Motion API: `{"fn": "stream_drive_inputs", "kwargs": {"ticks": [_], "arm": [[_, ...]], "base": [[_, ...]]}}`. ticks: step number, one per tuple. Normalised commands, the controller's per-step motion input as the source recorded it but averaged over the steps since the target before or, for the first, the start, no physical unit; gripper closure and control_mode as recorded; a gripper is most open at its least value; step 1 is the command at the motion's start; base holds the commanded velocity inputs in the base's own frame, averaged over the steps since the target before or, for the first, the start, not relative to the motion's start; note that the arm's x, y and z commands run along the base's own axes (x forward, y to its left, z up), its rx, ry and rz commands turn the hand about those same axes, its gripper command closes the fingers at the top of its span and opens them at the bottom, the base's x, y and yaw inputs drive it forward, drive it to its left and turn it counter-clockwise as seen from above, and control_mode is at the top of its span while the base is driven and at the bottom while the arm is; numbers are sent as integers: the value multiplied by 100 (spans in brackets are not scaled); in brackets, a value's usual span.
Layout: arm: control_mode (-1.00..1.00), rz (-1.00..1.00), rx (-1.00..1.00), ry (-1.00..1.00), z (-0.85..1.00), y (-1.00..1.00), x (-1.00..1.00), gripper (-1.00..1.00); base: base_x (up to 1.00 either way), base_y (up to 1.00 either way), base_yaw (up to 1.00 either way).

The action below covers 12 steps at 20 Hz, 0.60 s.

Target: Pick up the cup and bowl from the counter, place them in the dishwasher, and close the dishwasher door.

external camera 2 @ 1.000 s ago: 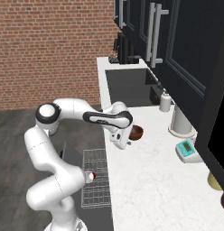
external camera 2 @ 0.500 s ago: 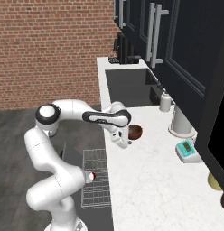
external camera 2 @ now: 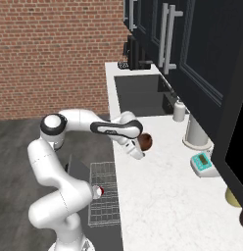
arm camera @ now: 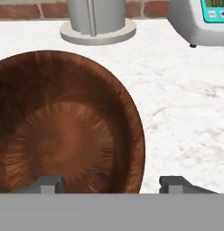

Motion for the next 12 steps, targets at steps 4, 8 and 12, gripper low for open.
{"fn": "stream_drive_inputs", "kwargs": {"ticks": [4,8,12], "arm": [[-100,8,24,60,21,16,76,100],[-100,7,24,58,21,8,66,100],[-100,8,24,53,29,10,45,100]], "base": [[0,0,0],[0,0,0],[0,0,0]]}}
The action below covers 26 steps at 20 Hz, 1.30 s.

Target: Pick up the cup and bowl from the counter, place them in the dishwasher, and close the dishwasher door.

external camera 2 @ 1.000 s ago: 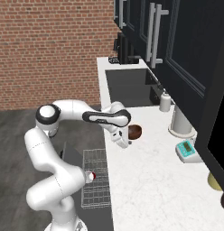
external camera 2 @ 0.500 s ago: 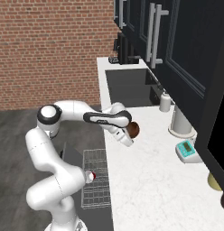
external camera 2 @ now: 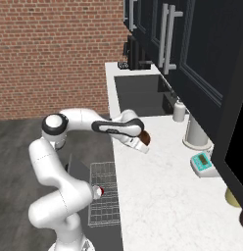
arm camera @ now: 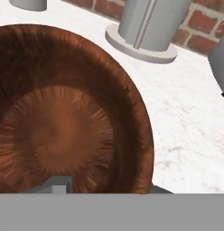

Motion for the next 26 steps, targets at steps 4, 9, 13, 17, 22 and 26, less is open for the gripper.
{"fn": "stream_drive_inputs", "kwargs": {"ticks": [4,9,13,17,22,26], "arm": [[-100,9,23,44,48,28,8,100],[-100,10,20,35,56,59,-5,100],[-100,12,16,31,57,82,-28,100],[-100,12,14,29,61,98,-38,100],[-100,11,11,28,57,100,-41,100],[-100,9,8,23,34,100,-37,100]], "base": [[0,0,0],[0,0,0],[0,0,0],[0,0,0],[0,0,0],[0,0,0]]}}
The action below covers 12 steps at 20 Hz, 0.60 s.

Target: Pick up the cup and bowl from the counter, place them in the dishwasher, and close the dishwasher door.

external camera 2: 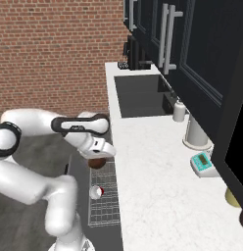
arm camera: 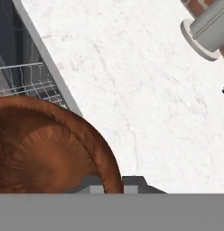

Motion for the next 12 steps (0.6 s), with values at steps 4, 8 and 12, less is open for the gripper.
{"fn": "stream_drive_inputs", "kwargs": {"ticks": [4,8,12], "arm": [[-100,4,6,22,7,98,-10,100],[-100,0,2,19,-1,86,0,100],[-100,0,0,15,-15,76,16,100]], "base": [[0,0,0],[0,0,0],[0,0,0]]}}
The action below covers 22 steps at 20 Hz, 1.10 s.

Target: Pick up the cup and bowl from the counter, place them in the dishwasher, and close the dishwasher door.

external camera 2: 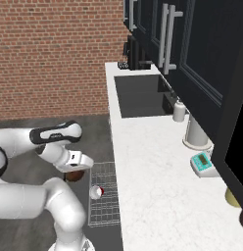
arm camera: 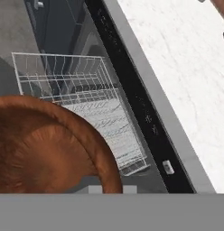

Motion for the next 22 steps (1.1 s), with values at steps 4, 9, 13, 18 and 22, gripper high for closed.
{"fn": "stream_drive_inputs", "kwargs": {"ticks": [4,9,13,18,22], "arm": [[-100,0,0,13,-25,54,49,100],[-100,-5,0,17,-21,19,65,100],[-100,-12,0,21,-24,0,73,100],[-100,-15,0,23,-27,-3,74,100],[-100,-17,0,25,-34,-3,55,100]], "base": [[0,0,0],[0,0,0],[0,0,0],[0,0,0],[0,0,0]]}}
